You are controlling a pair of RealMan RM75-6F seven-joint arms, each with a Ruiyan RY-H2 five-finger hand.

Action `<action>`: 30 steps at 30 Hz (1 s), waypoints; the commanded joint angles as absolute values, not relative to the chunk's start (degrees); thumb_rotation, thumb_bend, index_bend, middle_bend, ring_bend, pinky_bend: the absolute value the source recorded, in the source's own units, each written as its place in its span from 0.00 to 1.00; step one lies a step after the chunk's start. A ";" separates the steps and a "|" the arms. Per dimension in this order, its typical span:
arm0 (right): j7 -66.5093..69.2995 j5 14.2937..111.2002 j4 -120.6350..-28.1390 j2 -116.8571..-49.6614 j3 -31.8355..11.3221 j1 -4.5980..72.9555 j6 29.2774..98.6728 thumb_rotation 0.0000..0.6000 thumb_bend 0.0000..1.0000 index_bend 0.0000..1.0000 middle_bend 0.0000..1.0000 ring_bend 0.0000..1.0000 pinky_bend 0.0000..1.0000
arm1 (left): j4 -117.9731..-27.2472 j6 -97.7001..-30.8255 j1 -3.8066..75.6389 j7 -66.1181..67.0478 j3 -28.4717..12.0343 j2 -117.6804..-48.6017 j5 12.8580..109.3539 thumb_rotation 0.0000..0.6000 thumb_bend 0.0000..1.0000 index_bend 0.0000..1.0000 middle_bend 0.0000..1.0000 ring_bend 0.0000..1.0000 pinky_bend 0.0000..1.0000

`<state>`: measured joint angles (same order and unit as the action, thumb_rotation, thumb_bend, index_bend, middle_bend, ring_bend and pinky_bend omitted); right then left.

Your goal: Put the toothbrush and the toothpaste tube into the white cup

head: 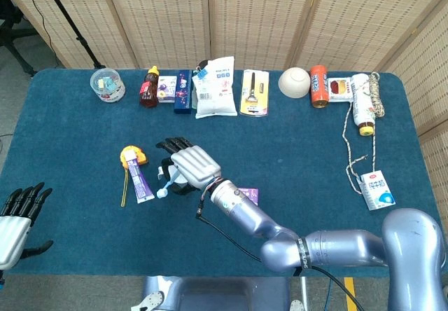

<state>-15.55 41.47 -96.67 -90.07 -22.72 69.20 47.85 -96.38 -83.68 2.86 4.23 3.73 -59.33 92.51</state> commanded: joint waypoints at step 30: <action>-1.76 44.63 -89.08 -89.25 -21.89 65.37 40.30 1.00 0.37 0.33 0.07 0.00 0.06 | -96.68 -82.87 3.16 5.34 3.69 -59.64 91.74 1.00 0.01 0.00 0.00 0.00 0.00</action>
